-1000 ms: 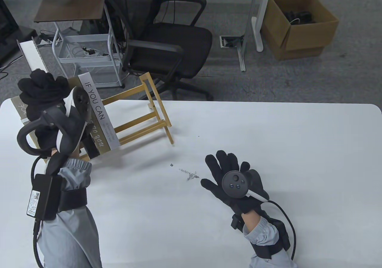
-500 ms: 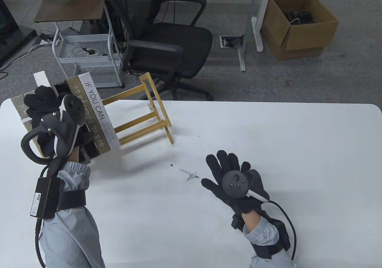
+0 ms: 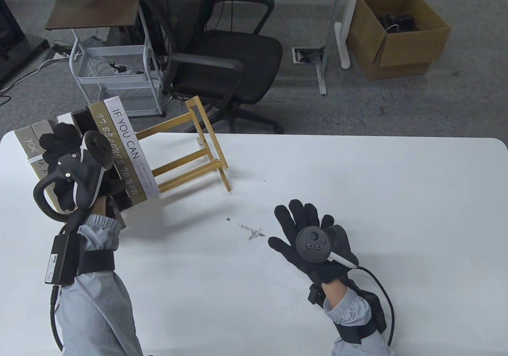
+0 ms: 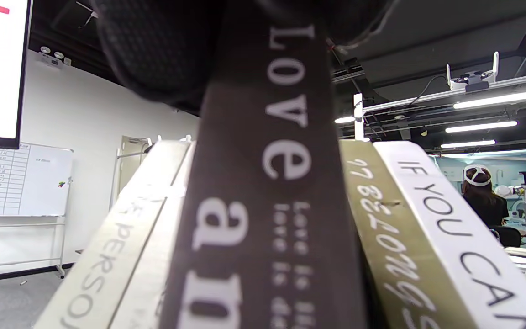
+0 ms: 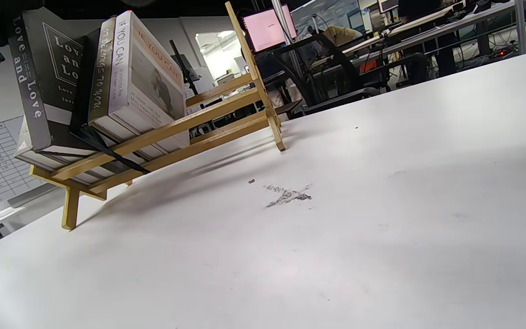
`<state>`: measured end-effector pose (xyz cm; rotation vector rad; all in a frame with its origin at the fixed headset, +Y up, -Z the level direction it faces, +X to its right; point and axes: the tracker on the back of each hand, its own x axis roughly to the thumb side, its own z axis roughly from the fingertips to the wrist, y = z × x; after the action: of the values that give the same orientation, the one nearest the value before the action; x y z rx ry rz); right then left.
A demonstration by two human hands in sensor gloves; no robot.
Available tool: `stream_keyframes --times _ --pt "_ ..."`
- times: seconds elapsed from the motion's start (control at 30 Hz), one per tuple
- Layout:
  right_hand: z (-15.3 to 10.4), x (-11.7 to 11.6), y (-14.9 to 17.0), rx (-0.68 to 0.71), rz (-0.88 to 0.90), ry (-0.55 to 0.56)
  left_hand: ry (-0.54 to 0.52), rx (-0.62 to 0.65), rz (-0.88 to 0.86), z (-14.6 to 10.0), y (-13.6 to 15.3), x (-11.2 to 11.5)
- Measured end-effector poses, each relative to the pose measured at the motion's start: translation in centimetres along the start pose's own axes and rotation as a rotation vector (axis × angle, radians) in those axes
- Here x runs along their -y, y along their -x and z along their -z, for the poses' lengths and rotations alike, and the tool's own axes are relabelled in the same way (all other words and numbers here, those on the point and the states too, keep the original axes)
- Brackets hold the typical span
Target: Push a thick book into a tightly packed book rack slot
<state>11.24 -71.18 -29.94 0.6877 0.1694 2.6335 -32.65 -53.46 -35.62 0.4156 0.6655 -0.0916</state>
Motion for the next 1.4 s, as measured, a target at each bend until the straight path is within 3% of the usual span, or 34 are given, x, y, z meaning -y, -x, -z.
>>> stream_keyframes --times 0.3,1.4 --pt "0.0 -0.1 0.3 -0.018 -0.010 -0.005 0.066 0.013 -0.089 1.3 0.7 1.3" --pt "0.1 -0.3 0.5 -0.050 -0.064 -0.003 0.165 -0.028 -0.039 6.0 1.0 6.5"
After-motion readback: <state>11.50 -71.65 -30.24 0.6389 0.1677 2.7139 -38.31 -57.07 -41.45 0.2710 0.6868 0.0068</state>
